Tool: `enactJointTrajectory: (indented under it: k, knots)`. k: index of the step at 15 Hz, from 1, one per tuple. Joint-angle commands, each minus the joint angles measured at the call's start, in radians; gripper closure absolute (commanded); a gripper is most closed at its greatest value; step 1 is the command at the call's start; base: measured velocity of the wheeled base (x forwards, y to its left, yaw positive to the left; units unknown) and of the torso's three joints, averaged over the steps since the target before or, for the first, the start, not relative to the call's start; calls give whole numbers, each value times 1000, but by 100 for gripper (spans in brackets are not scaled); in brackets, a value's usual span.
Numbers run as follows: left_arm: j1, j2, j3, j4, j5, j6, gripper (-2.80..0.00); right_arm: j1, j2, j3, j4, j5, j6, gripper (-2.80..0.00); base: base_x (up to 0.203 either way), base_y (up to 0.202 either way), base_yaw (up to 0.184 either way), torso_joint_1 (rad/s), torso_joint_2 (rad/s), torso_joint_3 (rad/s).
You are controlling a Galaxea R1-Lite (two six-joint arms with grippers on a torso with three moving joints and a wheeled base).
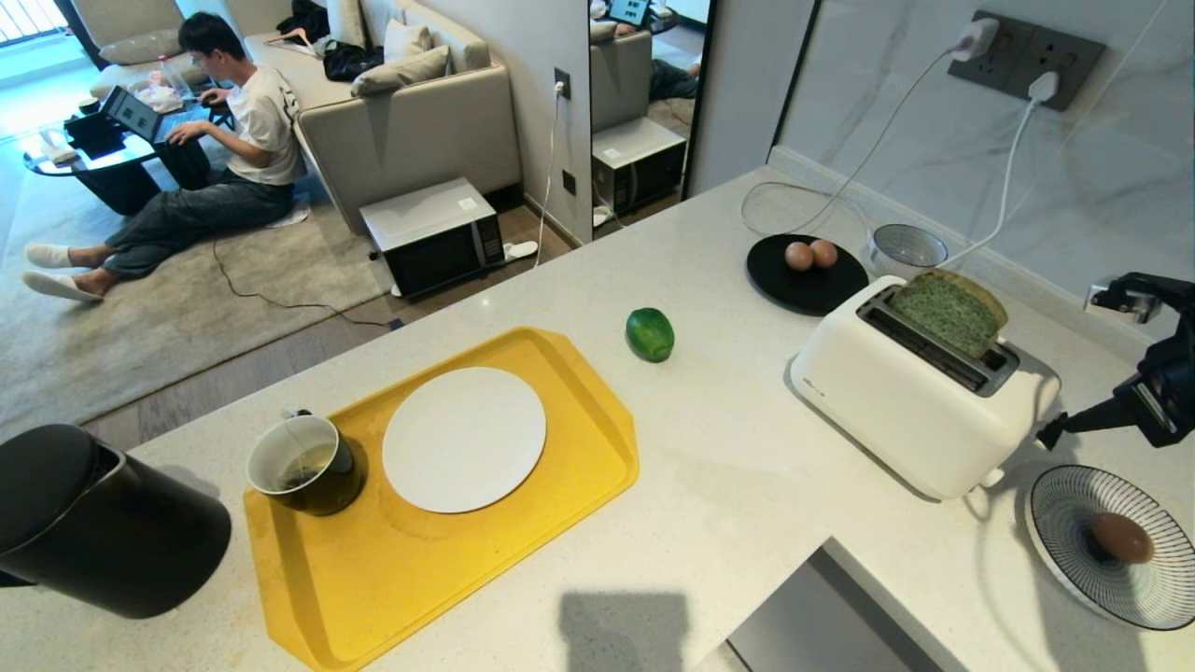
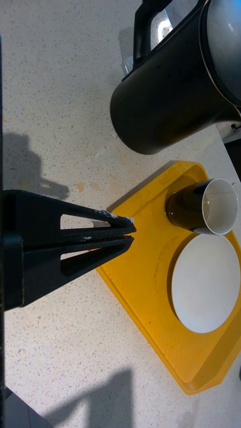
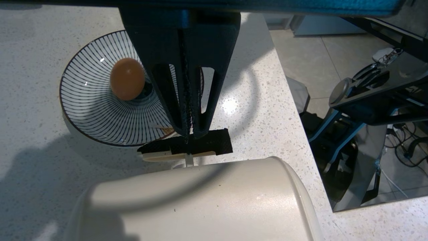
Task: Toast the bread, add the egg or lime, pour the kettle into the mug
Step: Use a bread toaster
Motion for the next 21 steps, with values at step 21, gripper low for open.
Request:
enactJointTrajectory:
  k: [21]
  knots:
    - [0, 2, 0, 0, 0, 0, 0, 26, 124, 30, -104, -5, -4, 0, 0, 0, 0, 0, 0, 0]
